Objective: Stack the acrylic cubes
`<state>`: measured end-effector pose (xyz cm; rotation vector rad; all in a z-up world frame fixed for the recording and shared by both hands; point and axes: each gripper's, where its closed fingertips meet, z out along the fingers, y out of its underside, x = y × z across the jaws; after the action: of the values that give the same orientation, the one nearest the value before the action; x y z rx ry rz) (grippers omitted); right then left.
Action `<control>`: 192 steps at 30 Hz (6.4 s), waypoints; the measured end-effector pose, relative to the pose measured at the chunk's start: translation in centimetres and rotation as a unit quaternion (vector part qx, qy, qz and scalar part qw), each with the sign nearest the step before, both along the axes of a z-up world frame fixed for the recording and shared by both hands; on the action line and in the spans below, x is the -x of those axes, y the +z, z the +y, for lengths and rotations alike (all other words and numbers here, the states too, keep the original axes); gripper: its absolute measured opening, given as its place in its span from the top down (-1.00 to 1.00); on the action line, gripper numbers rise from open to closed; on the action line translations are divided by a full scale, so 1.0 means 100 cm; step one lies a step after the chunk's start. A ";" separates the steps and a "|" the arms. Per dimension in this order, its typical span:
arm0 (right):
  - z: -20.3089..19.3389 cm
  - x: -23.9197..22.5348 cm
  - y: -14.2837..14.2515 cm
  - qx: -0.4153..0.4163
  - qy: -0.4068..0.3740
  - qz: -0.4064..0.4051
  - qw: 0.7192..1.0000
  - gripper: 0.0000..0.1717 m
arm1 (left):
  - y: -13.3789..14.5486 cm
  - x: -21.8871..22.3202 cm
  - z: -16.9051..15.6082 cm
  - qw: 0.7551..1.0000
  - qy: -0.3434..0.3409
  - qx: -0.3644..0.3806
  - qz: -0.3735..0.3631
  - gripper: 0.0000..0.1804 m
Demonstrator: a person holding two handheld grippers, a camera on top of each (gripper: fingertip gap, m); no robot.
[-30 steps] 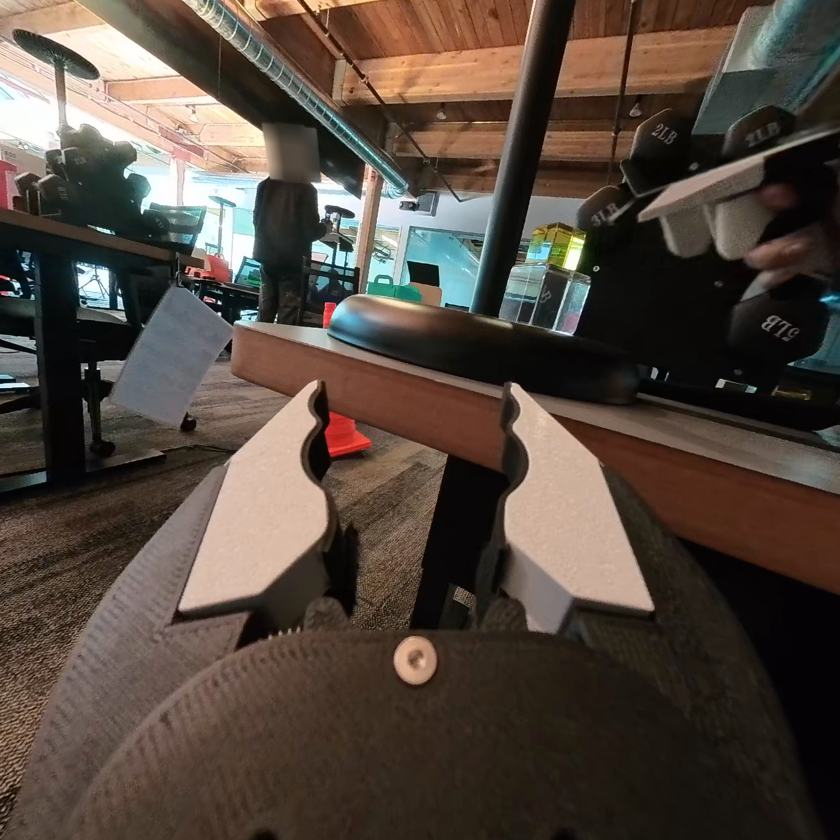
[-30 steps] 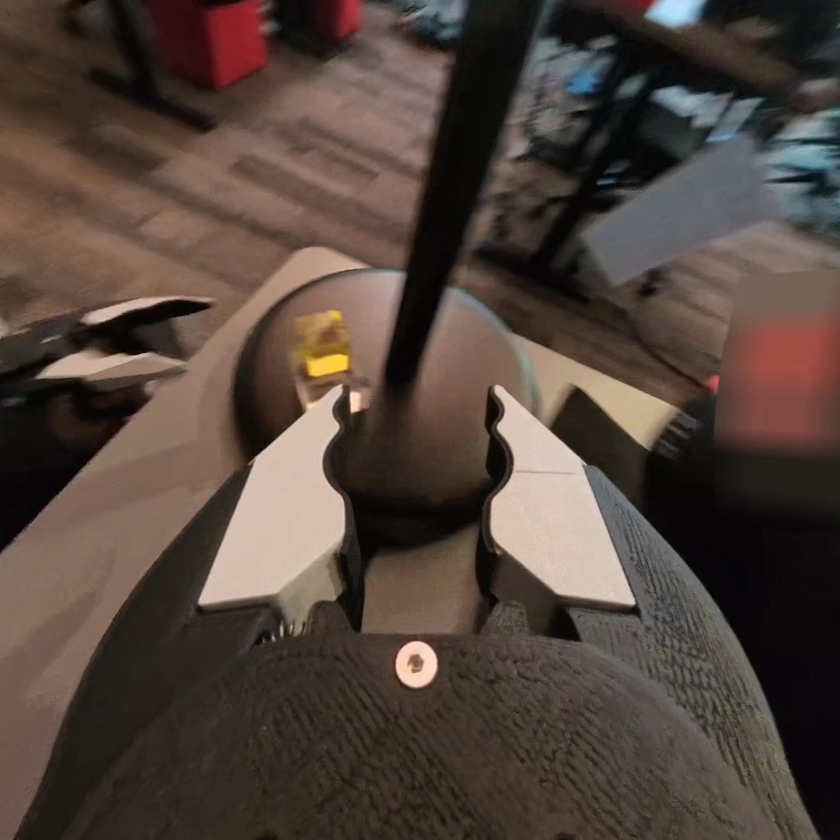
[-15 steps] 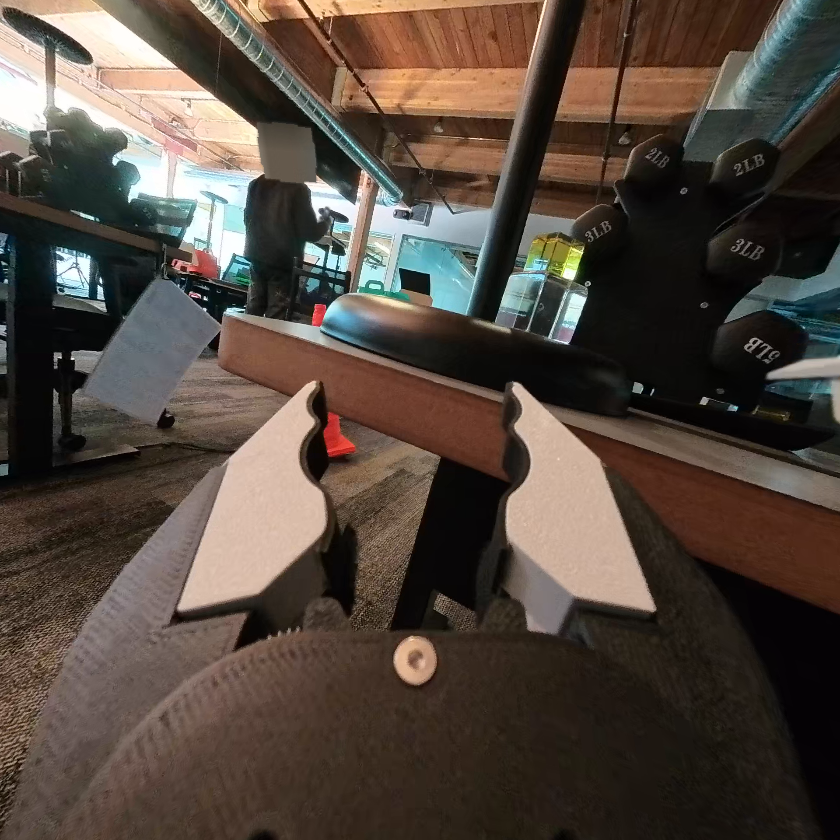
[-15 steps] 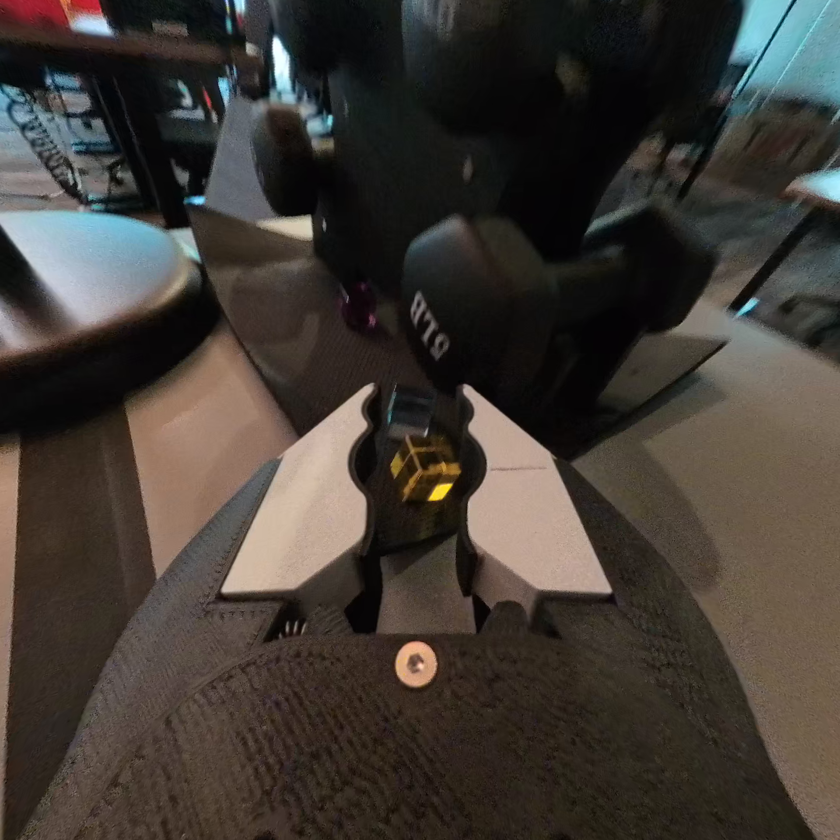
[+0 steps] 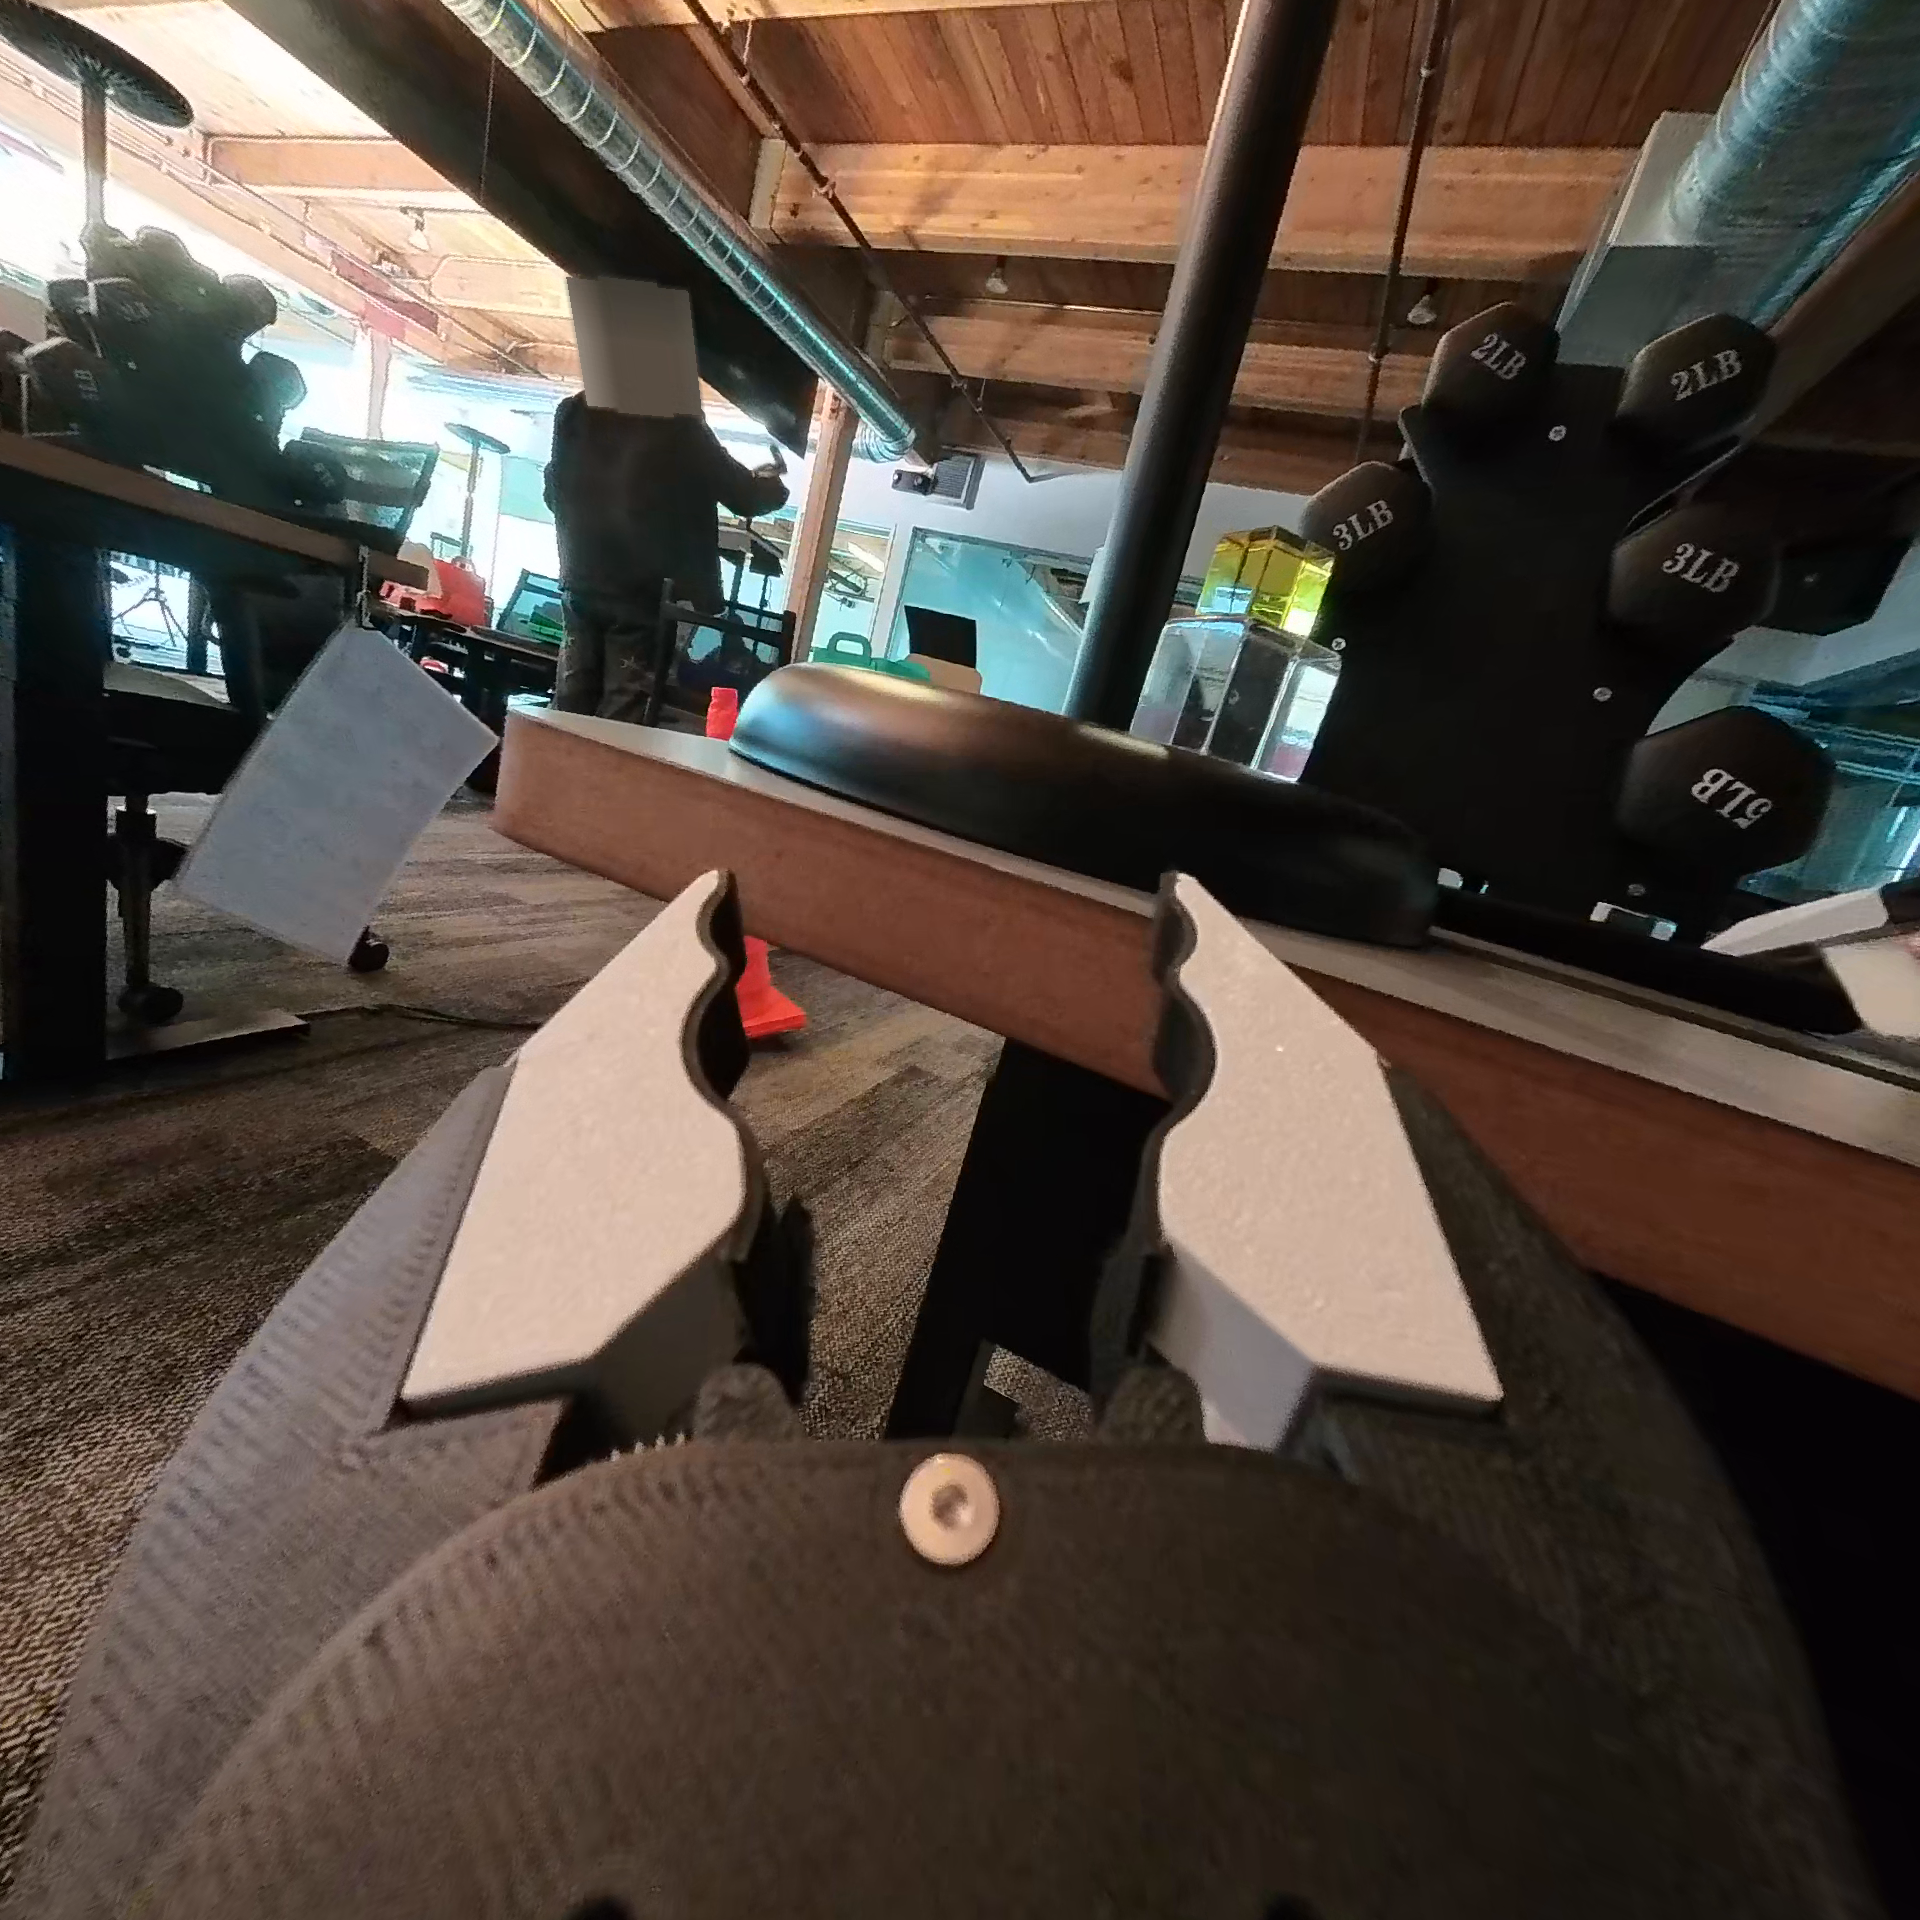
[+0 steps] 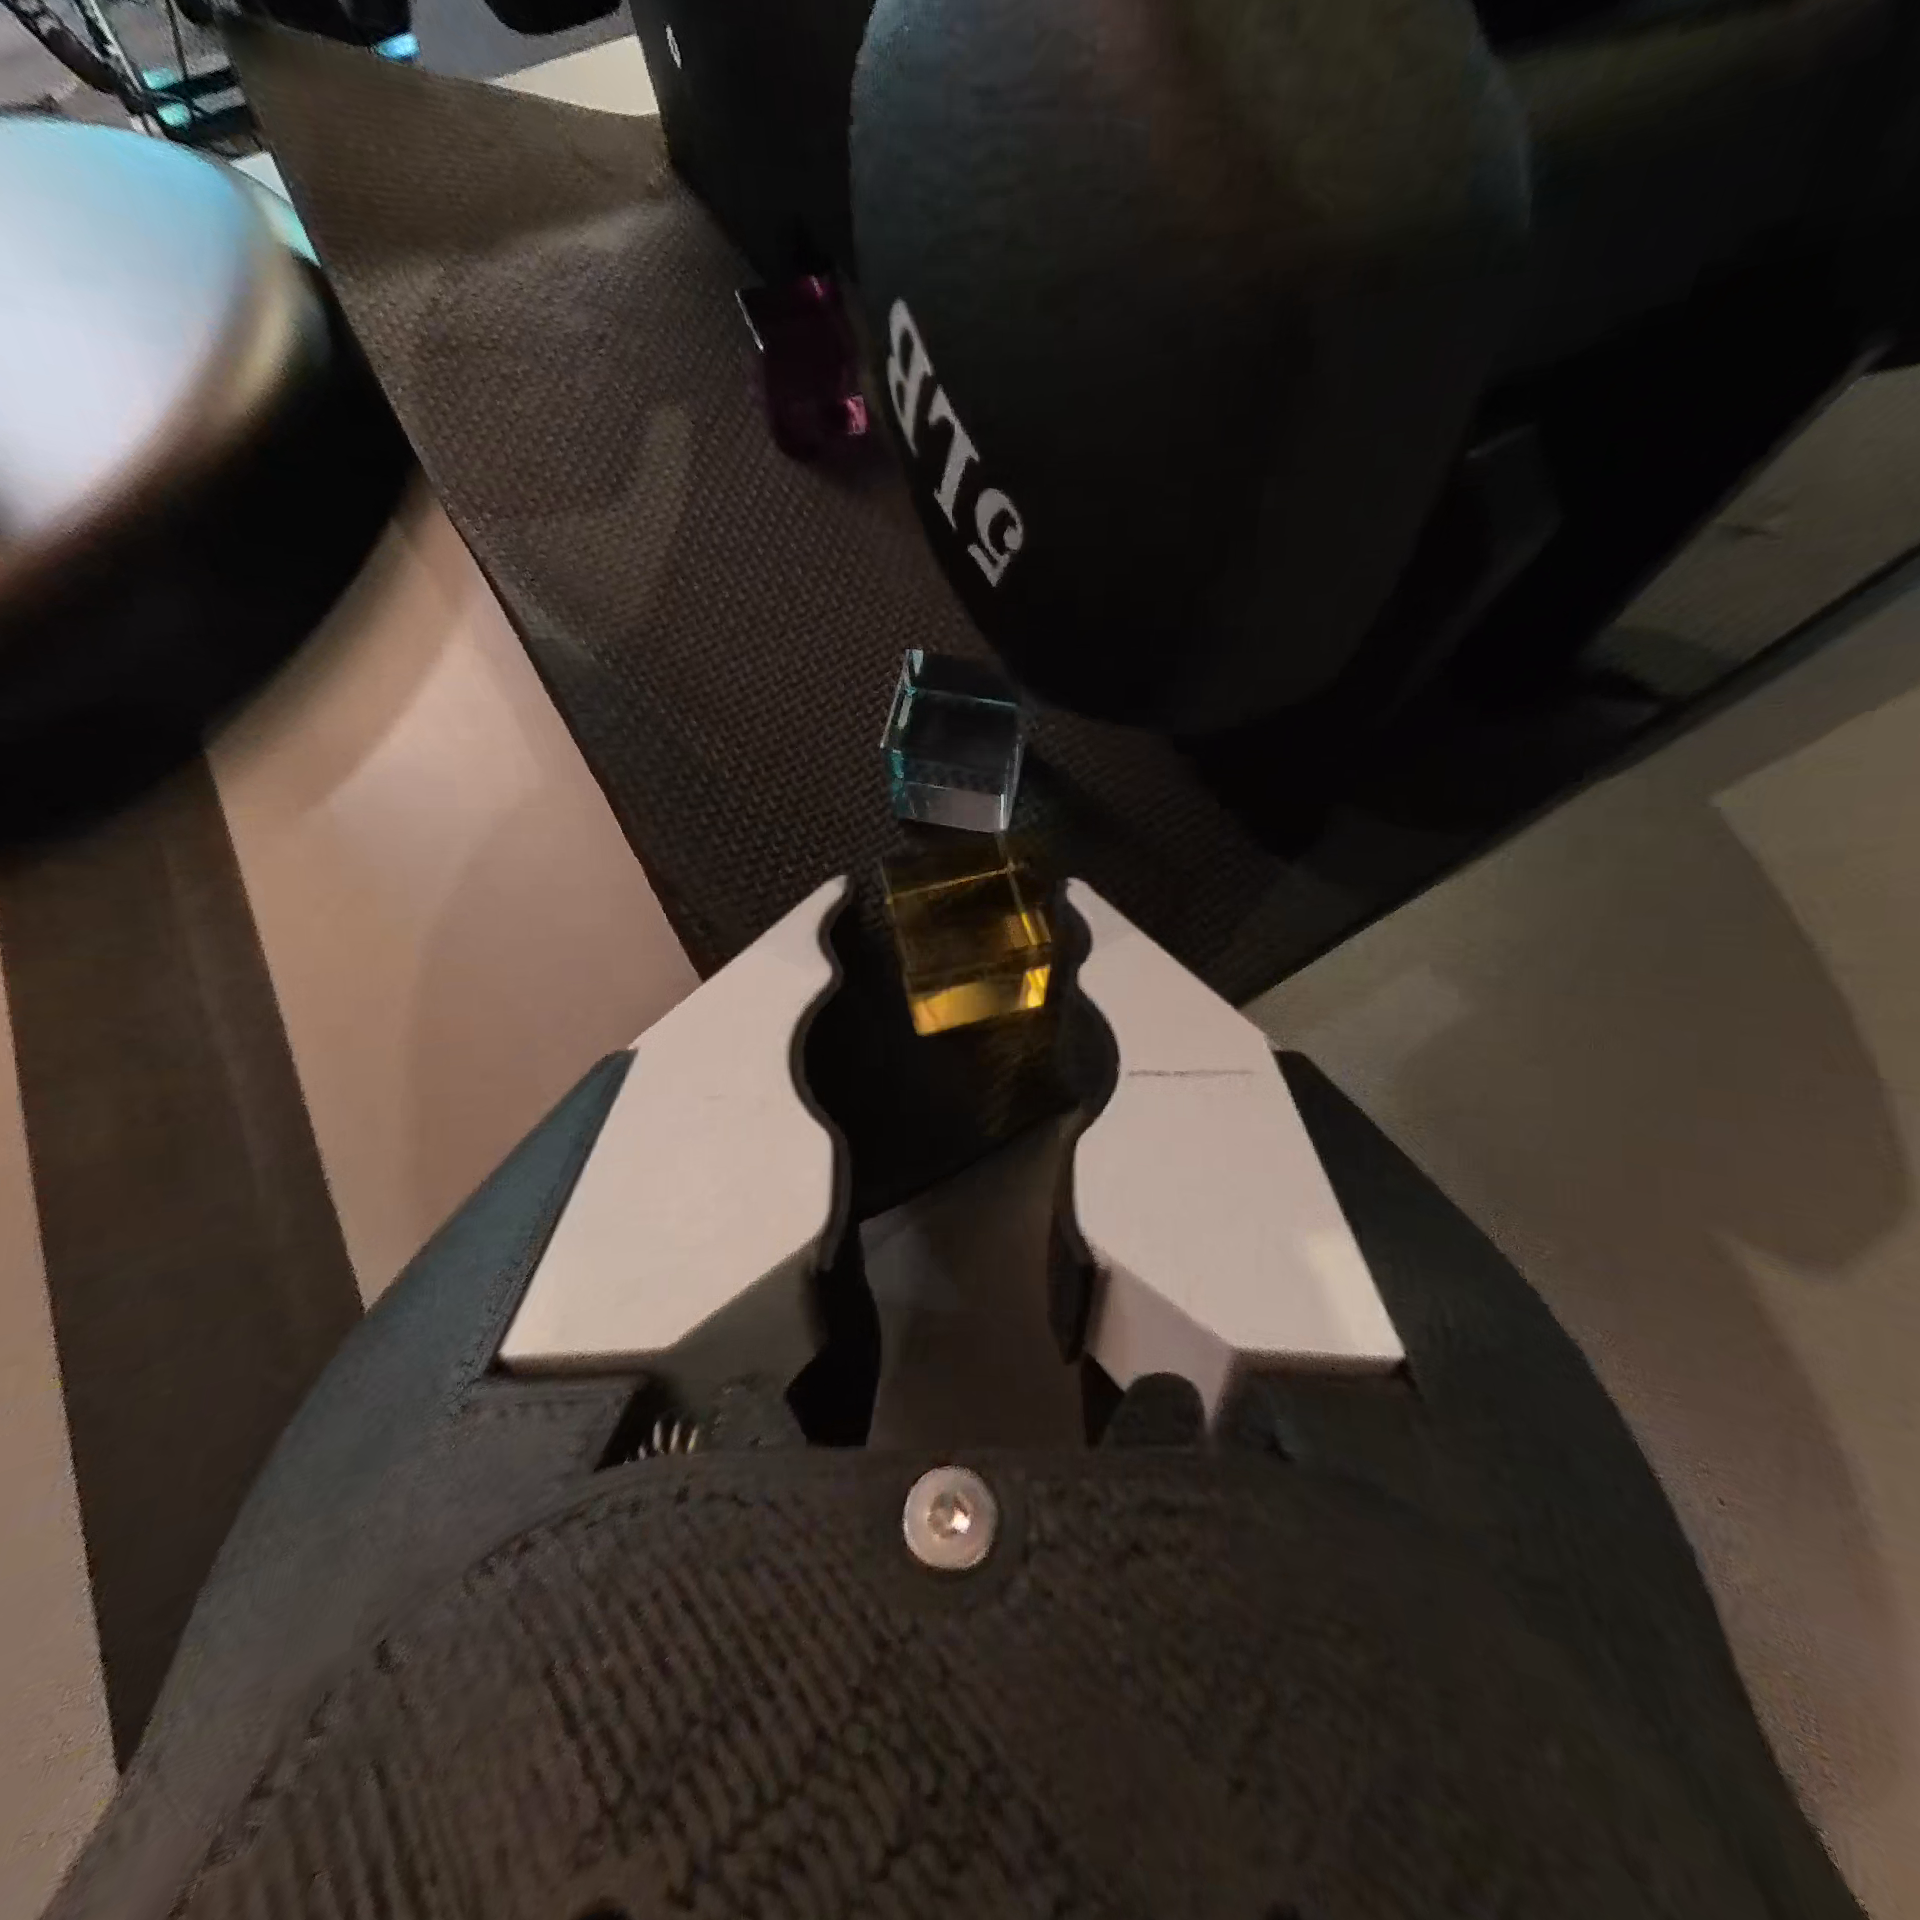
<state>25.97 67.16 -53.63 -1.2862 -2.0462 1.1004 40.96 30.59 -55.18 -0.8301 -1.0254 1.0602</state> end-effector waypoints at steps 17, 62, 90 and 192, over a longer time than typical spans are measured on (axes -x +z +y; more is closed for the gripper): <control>-0.162 -0.059 0.114 0.017 0.257 0.305 0.917 0.70 | -0.001 0.000 0.001 1.000 -0.007 -0.007 -0.002 0.15; -0.168 -0.009 0.137 0.114 0.273 0.283 0.912 0.39 | -0.001 0.001 -0.003 1.000 -0.006 -0.015 0.000 0.12; -0.018 0.026 0.011 -0.020 -0.051 0.036 0.998 0.59 | -0.001 0.003 -0.001 1.000 -0.012 -0.029 -0.001 0.11; -0.296 -0.058 0.154 0.024 0.492 0.073 0.867 0.71 | -0.001 0.003 -0.002 1.000 -0.014 -0.025 -0.003 0.15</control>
<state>31.80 37.55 -38.25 -0.0473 -2.5895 1.5782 40.65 30.43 -55.32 -0.8054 -1.0394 1.0040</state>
